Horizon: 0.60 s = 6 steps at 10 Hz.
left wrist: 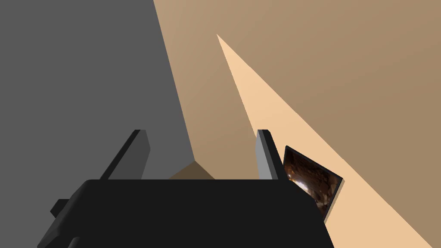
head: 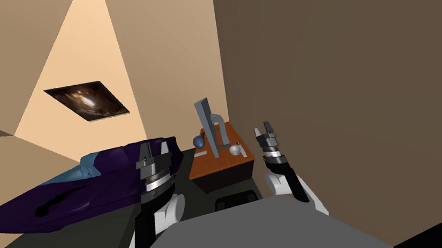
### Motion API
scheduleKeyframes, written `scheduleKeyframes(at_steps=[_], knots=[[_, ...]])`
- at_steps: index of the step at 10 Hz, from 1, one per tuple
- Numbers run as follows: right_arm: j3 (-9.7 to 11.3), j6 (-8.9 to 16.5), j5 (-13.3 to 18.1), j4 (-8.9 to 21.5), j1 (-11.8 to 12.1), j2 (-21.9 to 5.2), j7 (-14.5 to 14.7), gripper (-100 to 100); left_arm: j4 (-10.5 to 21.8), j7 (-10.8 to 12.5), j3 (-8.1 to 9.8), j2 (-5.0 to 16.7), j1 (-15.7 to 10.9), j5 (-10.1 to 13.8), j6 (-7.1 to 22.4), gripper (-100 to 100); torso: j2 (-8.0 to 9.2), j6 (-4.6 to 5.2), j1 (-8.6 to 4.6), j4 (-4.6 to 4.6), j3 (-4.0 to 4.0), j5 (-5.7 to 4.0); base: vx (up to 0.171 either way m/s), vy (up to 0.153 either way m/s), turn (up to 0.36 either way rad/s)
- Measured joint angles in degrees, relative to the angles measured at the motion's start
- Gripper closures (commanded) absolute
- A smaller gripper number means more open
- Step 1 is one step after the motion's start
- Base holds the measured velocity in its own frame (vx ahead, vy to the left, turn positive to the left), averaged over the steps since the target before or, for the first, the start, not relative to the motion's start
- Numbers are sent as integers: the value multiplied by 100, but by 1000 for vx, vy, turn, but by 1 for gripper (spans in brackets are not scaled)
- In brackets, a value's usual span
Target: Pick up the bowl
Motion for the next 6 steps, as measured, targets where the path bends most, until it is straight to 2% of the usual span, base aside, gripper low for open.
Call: scheduleKeyframes(at_steps=[3,6], knots=[[178,155,94,152,-29,-426,115,-100,0,0,-1,-1,-1,0,0,0,21,-1,19,5,12,4,-59,51,89],[433,507,215,302,-105,-896,316,-100,0,0,-1,-1,-1,0,0,0,37,-2,19,8,21,4,-95,54,145]])
